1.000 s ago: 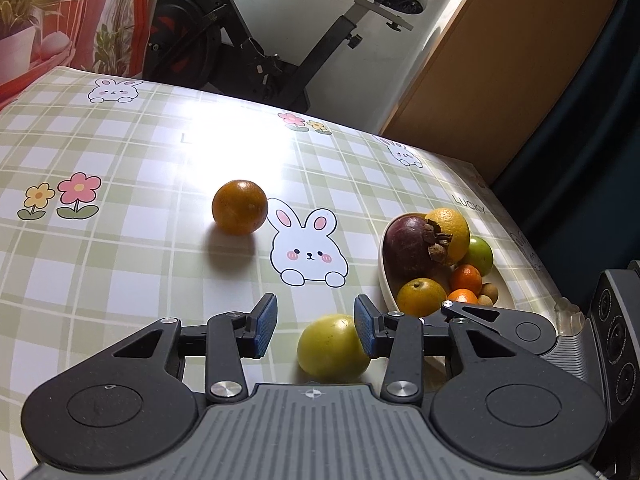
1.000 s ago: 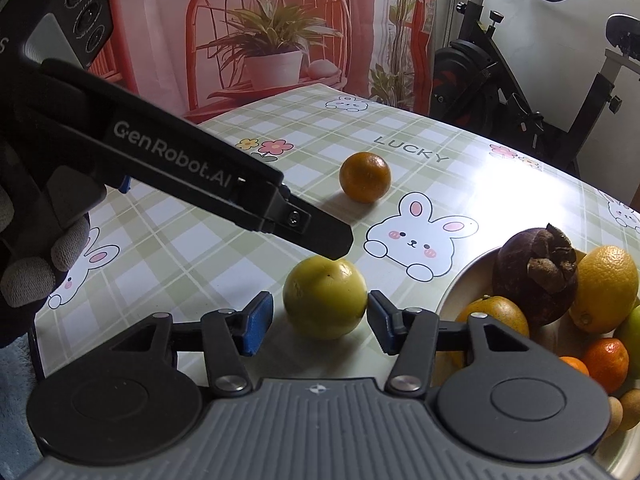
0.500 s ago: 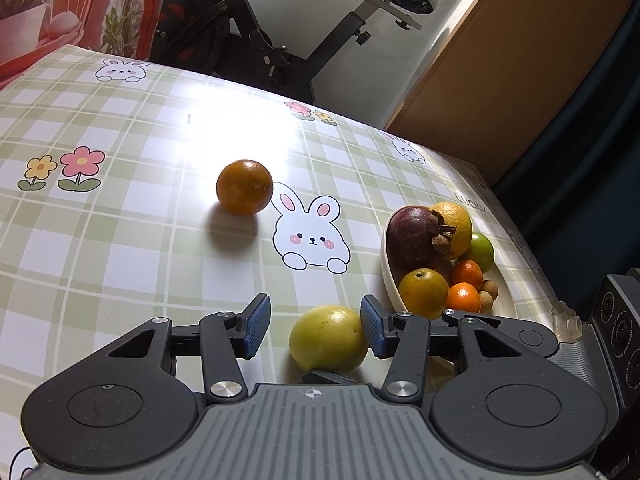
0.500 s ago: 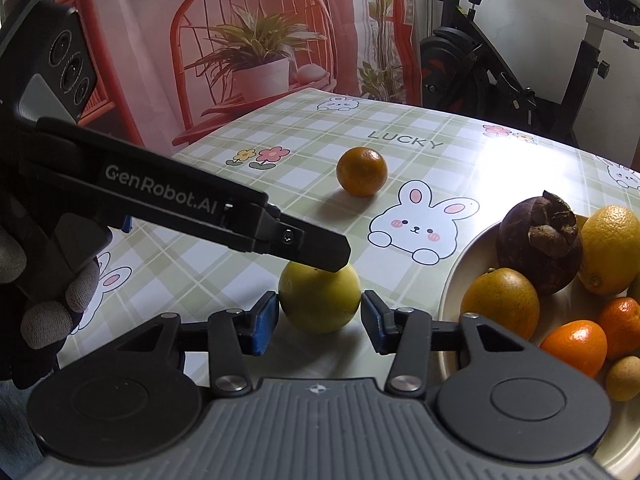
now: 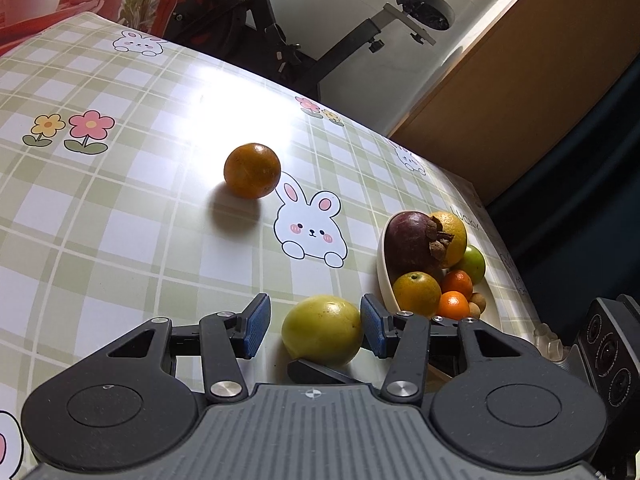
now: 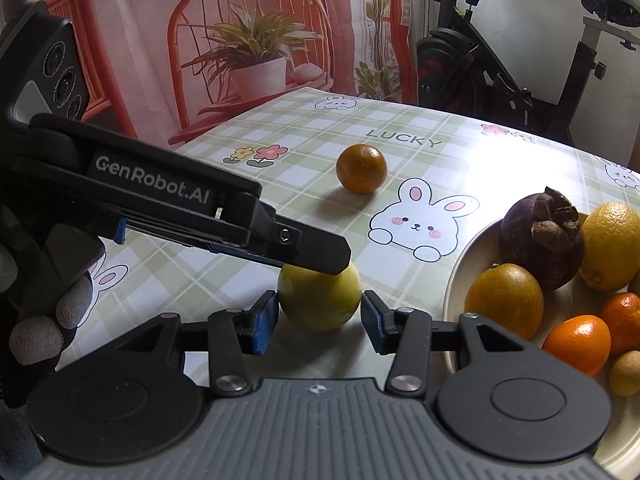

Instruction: Organize fruits

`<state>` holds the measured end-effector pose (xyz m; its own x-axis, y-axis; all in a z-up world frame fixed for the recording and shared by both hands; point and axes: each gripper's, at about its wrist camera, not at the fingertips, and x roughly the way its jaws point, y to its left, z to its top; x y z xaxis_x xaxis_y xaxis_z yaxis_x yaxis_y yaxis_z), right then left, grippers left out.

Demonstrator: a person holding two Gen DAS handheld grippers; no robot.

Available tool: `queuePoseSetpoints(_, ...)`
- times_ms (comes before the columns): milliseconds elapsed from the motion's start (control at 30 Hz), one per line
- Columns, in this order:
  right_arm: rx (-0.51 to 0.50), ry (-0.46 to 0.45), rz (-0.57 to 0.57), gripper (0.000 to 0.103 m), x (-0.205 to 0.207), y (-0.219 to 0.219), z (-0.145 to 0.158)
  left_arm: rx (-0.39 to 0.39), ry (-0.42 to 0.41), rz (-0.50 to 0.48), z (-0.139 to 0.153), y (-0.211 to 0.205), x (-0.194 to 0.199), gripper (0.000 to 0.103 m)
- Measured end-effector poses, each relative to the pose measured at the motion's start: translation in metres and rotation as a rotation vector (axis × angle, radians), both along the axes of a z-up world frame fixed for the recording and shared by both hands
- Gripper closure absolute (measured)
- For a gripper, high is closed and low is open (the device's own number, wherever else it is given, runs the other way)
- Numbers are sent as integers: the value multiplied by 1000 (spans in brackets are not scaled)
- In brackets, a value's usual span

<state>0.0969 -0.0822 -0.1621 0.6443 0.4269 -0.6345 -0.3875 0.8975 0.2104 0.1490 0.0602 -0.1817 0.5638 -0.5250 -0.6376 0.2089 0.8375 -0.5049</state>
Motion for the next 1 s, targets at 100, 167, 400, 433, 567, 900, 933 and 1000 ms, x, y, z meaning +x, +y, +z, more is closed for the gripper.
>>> queuePoseSetpoints(100,-4,1,-2,55,-1,0,-1,-13,5,-15,-2,-1,-2,51)
queuePoseSetpoints(167,-5,2,-4,55,-3,-1,-3,-14,7,-27,-4,-4,-4,51)
queuePoseSetpoints(400,0,-1,-11,56,-6,-2,-2,-11,23,-54,-12,-12,-8,53)
queuePoseSetpoints(433,1,0,-11,56,-7,-2,-2,-2,18,-57,-11,-13,-10,53)
queuePoseSetpoints(567,10,-24,-15,56,-12,-3,3,9,-1,-63,-4,-14,-15,53)
queuePoseSetpoints(900,63,-86,-66,56,-32,-25,17,55,-39,-102,22,-38,-23,53)
queuePoseSetpoints(933,73,-91,-78,56,-34,-30,18,69,-48,-114,25,-44,-24,53)
queuePoseSetpoints(1000,90,-99,-104,56,-39,-40,20,84,-56,-134,30,-55,-24,53)
